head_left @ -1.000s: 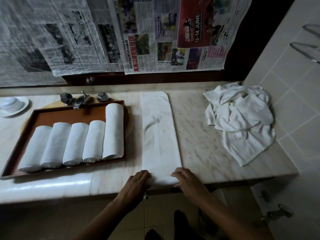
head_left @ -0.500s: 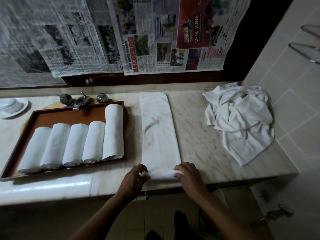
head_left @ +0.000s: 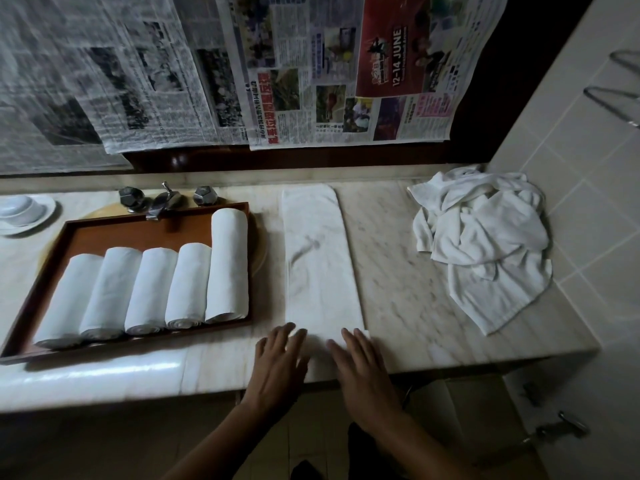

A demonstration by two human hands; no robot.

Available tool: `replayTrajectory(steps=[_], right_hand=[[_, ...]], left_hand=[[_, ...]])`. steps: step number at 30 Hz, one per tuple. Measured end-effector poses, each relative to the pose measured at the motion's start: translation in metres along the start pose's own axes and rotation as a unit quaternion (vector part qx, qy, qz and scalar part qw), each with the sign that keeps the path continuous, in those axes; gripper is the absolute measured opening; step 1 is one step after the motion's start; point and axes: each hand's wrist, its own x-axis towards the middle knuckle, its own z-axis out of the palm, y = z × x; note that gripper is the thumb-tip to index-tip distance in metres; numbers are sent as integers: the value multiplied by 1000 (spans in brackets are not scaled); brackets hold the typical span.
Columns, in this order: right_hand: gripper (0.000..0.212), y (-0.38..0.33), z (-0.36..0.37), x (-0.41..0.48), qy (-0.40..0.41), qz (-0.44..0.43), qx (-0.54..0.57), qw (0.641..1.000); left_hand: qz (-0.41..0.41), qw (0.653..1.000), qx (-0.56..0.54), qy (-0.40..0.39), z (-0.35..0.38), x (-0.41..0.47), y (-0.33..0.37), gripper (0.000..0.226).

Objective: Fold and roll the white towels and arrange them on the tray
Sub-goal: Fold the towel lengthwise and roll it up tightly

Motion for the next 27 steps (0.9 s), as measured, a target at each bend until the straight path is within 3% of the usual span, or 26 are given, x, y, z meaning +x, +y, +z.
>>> replayTrajectory(steps=[2, 5, 10, 14, 17, 19, 24, 27], right_hand=[[76, 2, -1, 3, -1, -2, 8, 1000], [75, 3, -2, 9, -15, -7, -1, 1000], [64, 8, -6, 31, -28, -18, -18, 999], [90, 12, -14, 47, -53, -27, -20, 998], [94, 21, -20, 50, -72, -42, -11, 996], [89, 28, -19, 48, -85, -51, 7, 995], [49, 30, -33, 28, -91, -36, 111, 989], [42, 36, -32, 21, -101, -1, 177, 979]], left_hand=[[43, 998, 36, -21, 12, -6, 7, 68], [38, 995, 72, -59, 23, -7, 4, 80], [36, 989, 84, -113, 18, 15, -10, 83], [54, 985, 81, -144, 4, 31, -18, 85], [65, 984, 62, -155, -2, 37, -21, 79], [64, 984, 44, -162, -9, 33, -19, 67], [53, 984, -56, -158, -14, 10, -22, 43], [26, 982, -119, -142, -12, -2, -25, 37]])
